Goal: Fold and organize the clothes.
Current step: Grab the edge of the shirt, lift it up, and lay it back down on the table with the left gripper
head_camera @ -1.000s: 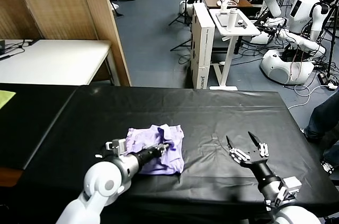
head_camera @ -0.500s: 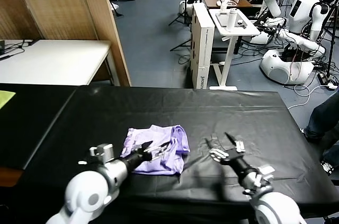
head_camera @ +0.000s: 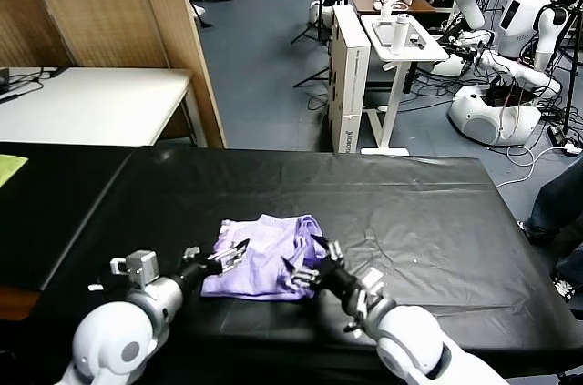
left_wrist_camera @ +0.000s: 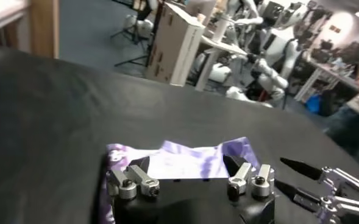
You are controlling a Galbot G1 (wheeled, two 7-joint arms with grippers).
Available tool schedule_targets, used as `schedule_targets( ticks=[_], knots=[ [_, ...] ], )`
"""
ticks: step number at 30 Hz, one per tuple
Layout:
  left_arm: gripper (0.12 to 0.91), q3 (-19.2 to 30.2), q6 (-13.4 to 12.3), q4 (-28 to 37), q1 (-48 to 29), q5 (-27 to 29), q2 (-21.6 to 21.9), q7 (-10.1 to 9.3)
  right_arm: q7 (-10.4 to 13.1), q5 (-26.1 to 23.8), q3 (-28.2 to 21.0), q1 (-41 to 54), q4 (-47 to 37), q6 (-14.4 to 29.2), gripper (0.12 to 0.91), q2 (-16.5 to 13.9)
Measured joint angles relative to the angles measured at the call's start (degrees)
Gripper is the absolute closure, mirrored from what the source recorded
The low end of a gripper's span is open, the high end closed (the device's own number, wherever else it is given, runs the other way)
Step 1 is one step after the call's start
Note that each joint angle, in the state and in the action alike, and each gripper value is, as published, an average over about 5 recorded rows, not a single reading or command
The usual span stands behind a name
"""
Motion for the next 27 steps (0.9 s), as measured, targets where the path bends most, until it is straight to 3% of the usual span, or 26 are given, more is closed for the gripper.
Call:
schedule_targets(
  ticks=[5,13,20,24,27],
  knots=[
    [0.123,-0.23,0.00,0.11,0.42,0.53,-0.44,0.05,-0.82,-5.43,-2.66,1.00,0.41,-0.65,0.118,-2.02],
    [0.123,-0.36,0.00,-0.02,1.32,1.69,-1.52,0.33,2.45,-12.02,-2.92,0.55,0.04,-4.33,0.118,-2.08],
    [0.123,-0.40,0.00,-0.58,2.10,3.13,-1.99,1.21,5.70,-12.79,-0.52,-2.85,1.55,-6.97,0.118,-2.28],
    [0.123,-0.61,0.00,-0.83,2.19,3.19,-1.92,1.25,8.23,-12.33,2.82,-6.89,3.91,-9.92,0.118,-2.91],
    [0.123,-0.65,0.00,-0.89,2.00,3.24,-1.89,1.28,8.69,-10.88,5.78,-10.39,6.05,-10.22,0.118,-3.13]
  ],
)
